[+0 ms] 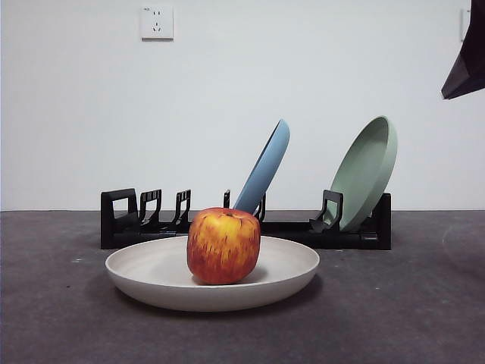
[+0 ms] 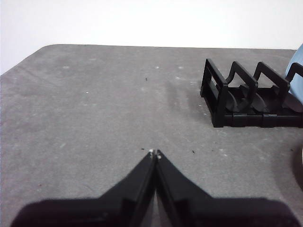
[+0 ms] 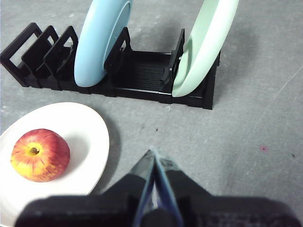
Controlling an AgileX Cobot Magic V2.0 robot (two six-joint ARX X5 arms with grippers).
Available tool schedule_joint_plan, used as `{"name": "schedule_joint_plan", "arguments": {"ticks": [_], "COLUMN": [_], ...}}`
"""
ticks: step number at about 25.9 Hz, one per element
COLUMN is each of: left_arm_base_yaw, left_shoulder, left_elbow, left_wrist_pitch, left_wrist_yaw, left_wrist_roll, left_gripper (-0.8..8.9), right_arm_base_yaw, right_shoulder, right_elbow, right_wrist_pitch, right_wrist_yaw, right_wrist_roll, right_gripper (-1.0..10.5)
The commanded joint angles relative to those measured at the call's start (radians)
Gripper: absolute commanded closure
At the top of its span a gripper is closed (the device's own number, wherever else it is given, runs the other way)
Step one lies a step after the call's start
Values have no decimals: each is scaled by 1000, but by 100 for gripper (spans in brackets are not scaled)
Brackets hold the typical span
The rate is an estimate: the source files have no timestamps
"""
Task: Take the yellow plate from the plate rack,put the plate on the table,take the apple from the table,put the apple in the plate
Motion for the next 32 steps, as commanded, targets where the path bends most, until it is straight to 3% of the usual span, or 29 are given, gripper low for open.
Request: {"name": "schedule_joint_plan", "arguments": {"ticks": [1,7,10,15,20,27,32], "left_arm_base_yaw": [3,3,3,3,3,3,3], "left_shoulder": [-3,-3,-3,-3,-3,-3,-3], "left_elbow": [-14,-14,-14,-14,-14,-14,-14], "left_wrist_pitch": [6,6,6,6,6,6,6], "left_wrist_yaw": [3,3,3,3,3,3,3], "left_wrist_roll": [-6,-6,-6,-6,-6,-6,-6], "left_gripper": [815,815,815,815,815,815,815], "right_arm_base_yaw": [0,-9,-69,-253,-362,-374,-374], "right_shoulder": [-2,-43,-164,-393,-552,-665,-727], "right_elbow": [-6,-6,-7,-61,-249,-494,-599], "right_wrist_pitch": [5,-16,-34,-31,70,238,248], "right_wrist_yaw": [3,19,48,46,17,-95,-134], "right_wrist_roll": [10,2,-76,-194,-195,-192,-166], "right_gripper": [946,946,946,946,946,946,946]}}
